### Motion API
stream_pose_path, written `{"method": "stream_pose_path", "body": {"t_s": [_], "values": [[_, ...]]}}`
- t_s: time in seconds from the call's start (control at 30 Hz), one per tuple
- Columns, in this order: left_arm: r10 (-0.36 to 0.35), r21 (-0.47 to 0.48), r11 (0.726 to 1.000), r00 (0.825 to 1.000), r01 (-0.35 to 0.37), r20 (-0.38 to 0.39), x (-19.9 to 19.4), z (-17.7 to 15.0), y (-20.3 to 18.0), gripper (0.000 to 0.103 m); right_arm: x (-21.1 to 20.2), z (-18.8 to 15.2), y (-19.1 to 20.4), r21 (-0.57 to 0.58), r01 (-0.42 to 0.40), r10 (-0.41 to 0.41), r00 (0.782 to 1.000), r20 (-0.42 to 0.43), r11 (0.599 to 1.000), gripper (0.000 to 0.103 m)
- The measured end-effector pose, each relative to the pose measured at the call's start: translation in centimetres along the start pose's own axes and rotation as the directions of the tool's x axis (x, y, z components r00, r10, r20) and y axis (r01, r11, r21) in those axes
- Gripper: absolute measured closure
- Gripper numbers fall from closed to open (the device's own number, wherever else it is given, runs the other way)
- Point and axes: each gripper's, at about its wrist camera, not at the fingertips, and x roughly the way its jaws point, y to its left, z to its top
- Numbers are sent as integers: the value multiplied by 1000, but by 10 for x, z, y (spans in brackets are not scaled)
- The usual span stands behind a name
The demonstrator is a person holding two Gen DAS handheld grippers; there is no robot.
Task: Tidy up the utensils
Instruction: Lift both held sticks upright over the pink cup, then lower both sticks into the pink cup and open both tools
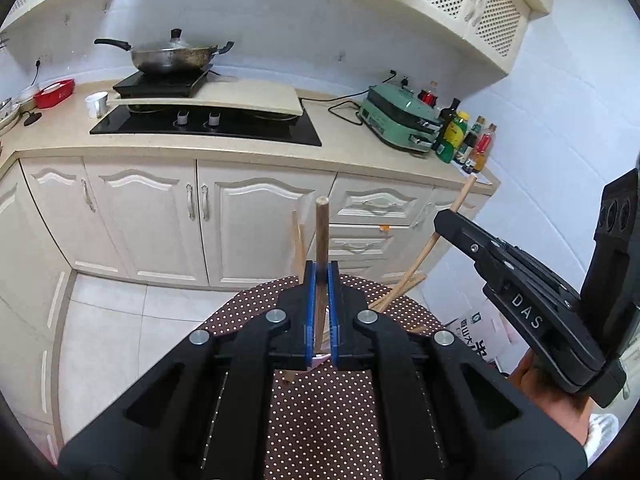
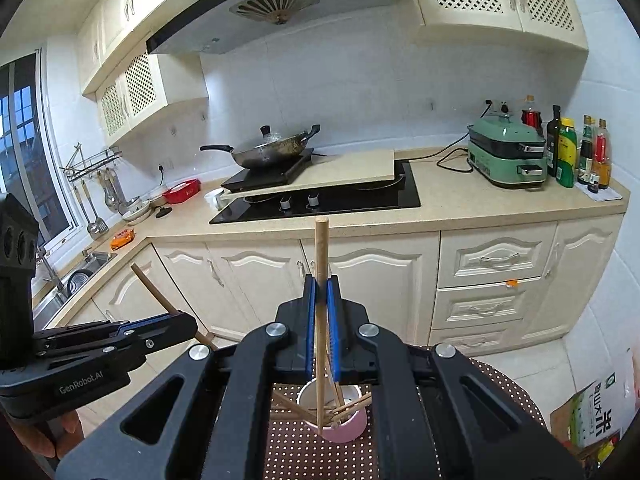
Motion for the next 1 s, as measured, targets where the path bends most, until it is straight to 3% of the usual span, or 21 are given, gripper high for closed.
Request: {"method": "stream_pose_path", "body": {"t_s": [0.43,1.0], "values": [[21,12,1000,996,-20,-83,38,-8,6,97,36,-16,0,-31,-25,22,997,-75,999,98],[10,14,1000,986,-8,-169,58,-23,0,97,38,-48,3,-40,-10,2,982,-190,999,98]]}}
